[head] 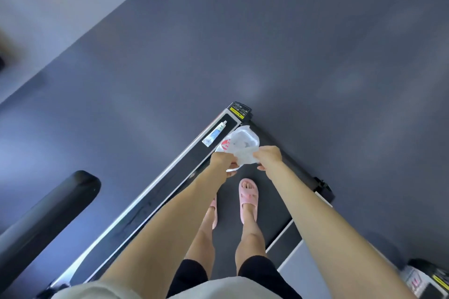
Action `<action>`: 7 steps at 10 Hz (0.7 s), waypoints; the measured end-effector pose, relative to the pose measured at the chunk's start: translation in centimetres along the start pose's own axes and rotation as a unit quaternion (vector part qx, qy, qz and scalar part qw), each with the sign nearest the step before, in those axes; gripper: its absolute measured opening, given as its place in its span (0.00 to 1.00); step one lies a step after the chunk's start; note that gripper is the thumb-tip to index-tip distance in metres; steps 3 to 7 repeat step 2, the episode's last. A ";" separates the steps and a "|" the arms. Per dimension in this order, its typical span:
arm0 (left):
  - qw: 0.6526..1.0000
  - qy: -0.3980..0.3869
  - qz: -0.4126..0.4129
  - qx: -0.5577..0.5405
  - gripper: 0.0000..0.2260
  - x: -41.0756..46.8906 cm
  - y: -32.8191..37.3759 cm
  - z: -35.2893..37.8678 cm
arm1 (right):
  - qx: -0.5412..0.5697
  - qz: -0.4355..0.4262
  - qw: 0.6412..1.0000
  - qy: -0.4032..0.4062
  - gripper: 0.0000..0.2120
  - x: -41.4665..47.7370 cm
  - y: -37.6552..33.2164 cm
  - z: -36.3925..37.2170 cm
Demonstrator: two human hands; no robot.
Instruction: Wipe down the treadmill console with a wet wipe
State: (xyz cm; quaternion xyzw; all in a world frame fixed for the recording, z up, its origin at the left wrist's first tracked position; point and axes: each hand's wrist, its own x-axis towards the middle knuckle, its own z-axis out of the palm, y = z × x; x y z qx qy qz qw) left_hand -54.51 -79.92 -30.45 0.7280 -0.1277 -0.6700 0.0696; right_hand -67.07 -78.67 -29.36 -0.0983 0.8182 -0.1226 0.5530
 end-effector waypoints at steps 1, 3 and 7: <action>0.999 0.045 -0.005 0.015 0.05 1.7 -0.2 0.8 | 0.015 -0.003 0.998 -0.058 0.29 -0.2 0.0 0.2; 0.996 0.072 -0.021 0.042 0.02 2.6 -0.7 0.7 | -0.014 -0.007 0.998 -0.056 0.27 -1.0 0.4 -0.4; 0.996 0.072 -0.021 0.042 0.02 2.6 -0.7 0.7 | -0.014 -0.007 0.998 -0.056 0.27 -1.0 0.4 -0.4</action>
